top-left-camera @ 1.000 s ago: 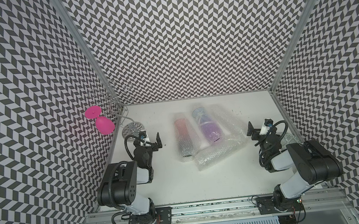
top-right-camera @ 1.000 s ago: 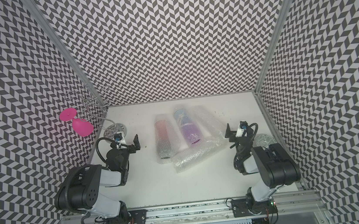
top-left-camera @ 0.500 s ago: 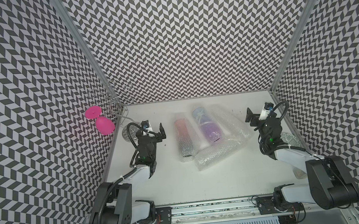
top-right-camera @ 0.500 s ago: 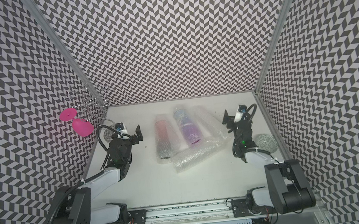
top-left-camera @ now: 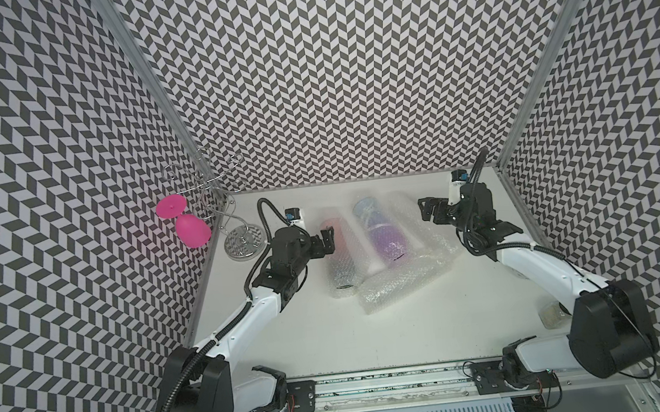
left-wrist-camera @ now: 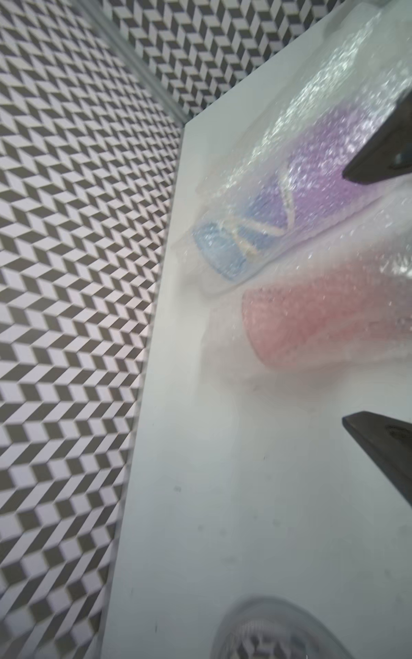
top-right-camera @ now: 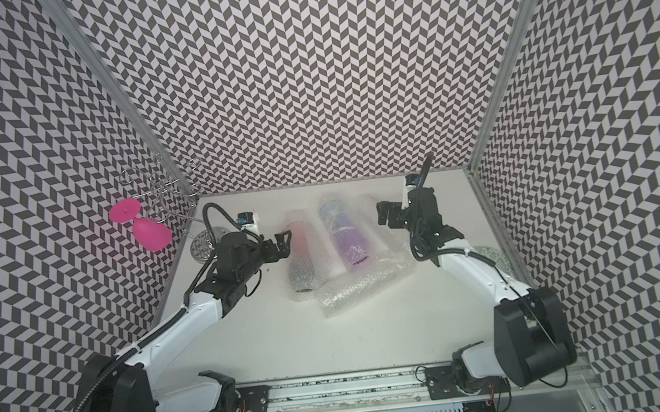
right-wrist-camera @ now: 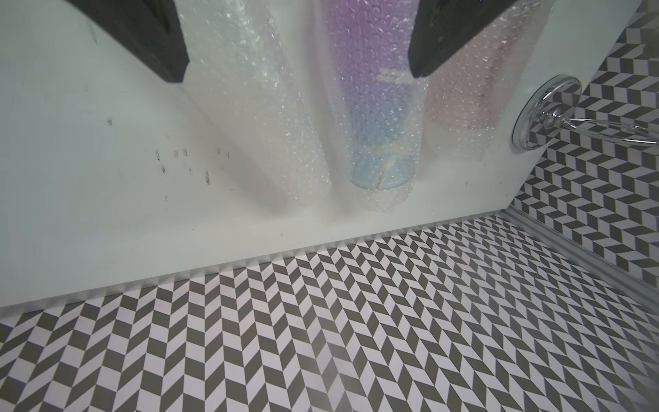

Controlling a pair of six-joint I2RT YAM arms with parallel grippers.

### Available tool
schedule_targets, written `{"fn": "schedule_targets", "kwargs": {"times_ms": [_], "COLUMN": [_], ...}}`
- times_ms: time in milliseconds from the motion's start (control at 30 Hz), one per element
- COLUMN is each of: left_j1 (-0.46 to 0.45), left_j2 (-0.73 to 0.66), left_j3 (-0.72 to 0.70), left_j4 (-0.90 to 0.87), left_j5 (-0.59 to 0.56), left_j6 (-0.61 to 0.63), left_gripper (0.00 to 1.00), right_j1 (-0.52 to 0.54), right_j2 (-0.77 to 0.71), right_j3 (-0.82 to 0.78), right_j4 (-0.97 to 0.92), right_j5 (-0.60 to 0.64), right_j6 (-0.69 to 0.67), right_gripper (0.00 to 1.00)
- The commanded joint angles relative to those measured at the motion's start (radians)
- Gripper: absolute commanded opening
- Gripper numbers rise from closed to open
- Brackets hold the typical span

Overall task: Unwrap the vase from the bubble wrap
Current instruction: Adjust the bubble wrap at the center of the board.

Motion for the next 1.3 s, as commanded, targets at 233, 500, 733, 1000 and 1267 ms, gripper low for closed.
{"fn": "schedule_targets", "kwargs": {"times_ms": [233,500,733,1000,1267], "left_j1": [-0.128,-0.162,-0.163,-0.172,-0.195], "left_j2": [0.106,0.133,0.207,0.377,0.472], "left_j3": [0.122,0.219,0.36,0.496,0.55], "left_j4": [-0.245,-0.394,-0.602,-0.711,-0.753], "left_j5": [0.089,0.035,-0.067,-0.166,-0.237], "left_j6": [-0.142,-0.171,-0.226,-0.242,-0.203], "left_gripper": [1.0,1.0,1.0,1.0,1.0], "right_j1": [0.077,0.078,0.146,0.279,0.311], "right_j2": [-0.051,-0.148,-0.185,-0.256,-0.279], "right_j3": [-0.003,-0.082,-0.076,-0.09,-0.039], "right_j4": [-0.251,-0.271,-0.311,-0.338,-0.363], "right_j5": [-0.142,-0.182,-0.231,-0.189,-0.125], "right_j6": [0.002,-0.047,-0.07,-0.076,-0.082], "right_gripper": [0.99,0.99,0.99,0.99,0.99]}}
